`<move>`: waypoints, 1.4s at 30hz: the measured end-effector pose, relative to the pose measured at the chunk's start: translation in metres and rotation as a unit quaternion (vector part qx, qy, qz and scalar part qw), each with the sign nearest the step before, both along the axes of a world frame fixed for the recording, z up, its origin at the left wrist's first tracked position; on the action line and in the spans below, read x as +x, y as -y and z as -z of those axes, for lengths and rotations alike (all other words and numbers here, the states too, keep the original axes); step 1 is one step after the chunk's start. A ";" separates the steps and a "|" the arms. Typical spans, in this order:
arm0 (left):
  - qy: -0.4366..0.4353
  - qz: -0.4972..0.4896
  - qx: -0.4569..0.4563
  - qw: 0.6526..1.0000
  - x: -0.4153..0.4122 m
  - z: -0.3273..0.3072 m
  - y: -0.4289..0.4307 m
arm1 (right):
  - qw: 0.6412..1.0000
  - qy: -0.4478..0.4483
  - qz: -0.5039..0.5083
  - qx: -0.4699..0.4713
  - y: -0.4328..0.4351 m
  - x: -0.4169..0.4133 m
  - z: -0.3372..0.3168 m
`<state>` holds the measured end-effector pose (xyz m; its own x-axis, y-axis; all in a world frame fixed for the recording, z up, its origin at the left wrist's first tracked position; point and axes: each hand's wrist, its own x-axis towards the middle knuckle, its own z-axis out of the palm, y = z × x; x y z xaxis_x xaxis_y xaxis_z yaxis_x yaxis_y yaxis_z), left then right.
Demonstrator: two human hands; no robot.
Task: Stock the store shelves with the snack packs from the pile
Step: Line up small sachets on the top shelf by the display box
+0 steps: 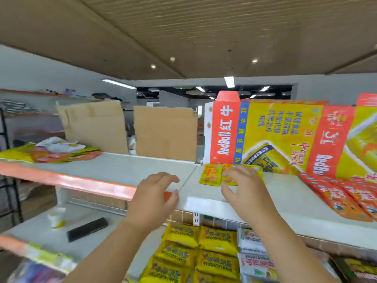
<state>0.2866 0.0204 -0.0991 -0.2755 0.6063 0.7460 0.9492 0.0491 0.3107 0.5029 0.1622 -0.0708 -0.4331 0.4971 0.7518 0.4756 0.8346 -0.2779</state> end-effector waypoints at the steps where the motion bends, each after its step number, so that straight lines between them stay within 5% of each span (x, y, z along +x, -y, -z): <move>1: -0.005 -0.009 -0.009 1.000 -0.016 -0.005 0.018 | 1.000 -0.006 -0.013 0.001 0.011 -0.022 -0.002; 10: -0.049 -0.107 -0.054 0.992 -0.133 -0.045 0.132 | 0.990 -0.001 -0.142 -0.008 0.096 -0.179 -0.034; 25: 0.022 -0.233 -0.114 0.965 -0.311 -0.087 0.152 | 0.950 0.175 -0.257 -0.021 0.095 -0.435 -0.122; 33: 0.066 -0.251 -0.122 0.958 -0.391 -0.090 0.133 | 0.918 0.289 -0.270 -0.036 0.076 -0.526 -0.130; 42: 0.071 -0.188 -0.213 0.956 -0.499 -0.062 0.081 | 0.864 0.481 -0.142 -0.043 0.061 -0.611 -0.096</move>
